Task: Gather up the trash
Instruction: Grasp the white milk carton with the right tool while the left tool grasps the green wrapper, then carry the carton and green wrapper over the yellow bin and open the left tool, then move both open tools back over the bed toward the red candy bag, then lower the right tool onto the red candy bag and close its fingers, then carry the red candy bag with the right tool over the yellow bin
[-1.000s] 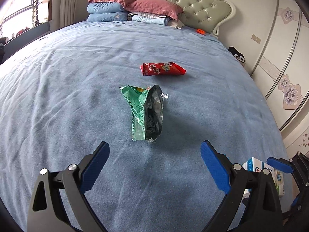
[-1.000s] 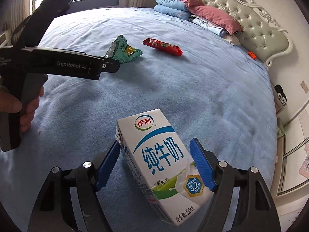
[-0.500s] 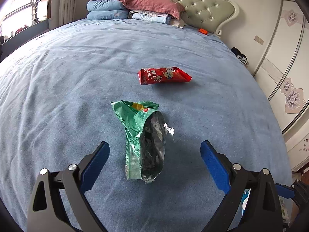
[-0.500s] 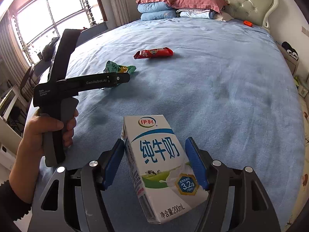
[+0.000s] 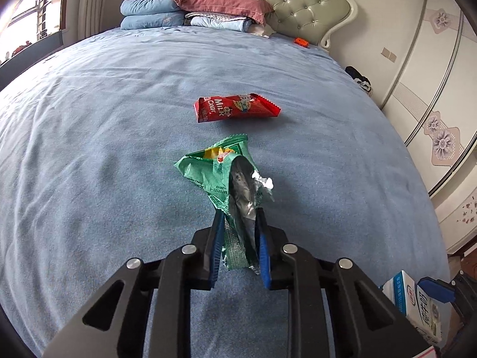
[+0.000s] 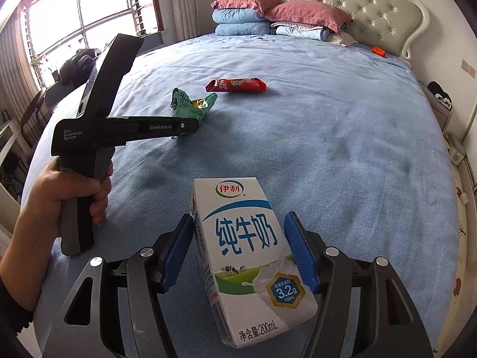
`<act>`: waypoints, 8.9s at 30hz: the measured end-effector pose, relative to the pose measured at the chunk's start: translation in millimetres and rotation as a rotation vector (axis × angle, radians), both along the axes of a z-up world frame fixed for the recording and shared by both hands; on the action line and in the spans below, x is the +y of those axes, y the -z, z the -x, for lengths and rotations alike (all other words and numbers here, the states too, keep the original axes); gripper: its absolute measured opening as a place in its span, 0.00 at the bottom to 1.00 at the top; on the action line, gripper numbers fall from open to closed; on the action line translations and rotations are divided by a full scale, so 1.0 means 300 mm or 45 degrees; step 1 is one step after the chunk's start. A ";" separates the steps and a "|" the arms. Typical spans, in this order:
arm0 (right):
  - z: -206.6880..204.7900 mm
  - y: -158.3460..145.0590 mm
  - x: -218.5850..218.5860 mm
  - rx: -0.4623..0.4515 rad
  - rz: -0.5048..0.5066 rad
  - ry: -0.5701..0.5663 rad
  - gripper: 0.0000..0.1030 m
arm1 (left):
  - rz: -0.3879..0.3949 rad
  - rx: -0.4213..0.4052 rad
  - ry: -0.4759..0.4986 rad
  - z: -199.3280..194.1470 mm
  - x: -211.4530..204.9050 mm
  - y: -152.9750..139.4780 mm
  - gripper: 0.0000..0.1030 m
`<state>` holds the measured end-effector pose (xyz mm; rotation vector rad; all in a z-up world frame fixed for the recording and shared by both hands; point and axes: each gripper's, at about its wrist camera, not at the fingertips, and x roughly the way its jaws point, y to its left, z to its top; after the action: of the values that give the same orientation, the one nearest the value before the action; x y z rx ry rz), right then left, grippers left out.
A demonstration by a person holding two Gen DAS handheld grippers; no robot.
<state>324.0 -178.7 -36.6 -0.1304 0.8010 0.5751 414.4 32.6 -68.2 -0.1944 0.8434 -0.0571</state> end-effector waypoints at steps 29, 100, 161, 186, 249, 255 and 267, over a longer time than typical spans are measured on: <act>0.061 -0.076 -0.098 -0.073 -0.097 0.079 0.55 | 0.154 -0.075 0.231 0.258 -0.139 -0.065 0.09; 0.966 0.398 -1.655 0.136 -0.309 1.248 0.65 | -0.134 0.704 1.425 0.804 -1.892 0.395 0.78; 0.079 -0.146 -0.134 -0.039 -0.155 0.225 0.65 | -0.123 -0.138 0.176 0.270 -0.084 -0.146 0.87; -0.652 -0.041 0.274 0.278 -0.451 0.057 0.58 | -0.280 -0.245 -0.046 -0.229 0.275 -0.142 0.88; 0.204 0.037 -0.534 0.227 -0.422 0.520 0.33 | -0.066 -0.039 0.893 0.433 -0.637 -0.095 0.91; 0.407 0.056 -0.808 0.182 -0.406 0.634 0.33 | -0.079 -0.011 1.066 0.556 -0.926 -0.063 0.91; 0.742 0.222 -1.358 0.212 -0.404 0.976 0.27 | -0.033 0.156 1.365 0.731 -1.535 0.058 0.91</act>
<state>101.3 -586.1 -103.4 0.5069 0.8369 -0.0229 195.3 -428.1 -85.8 0.3015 0.9907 -1.0443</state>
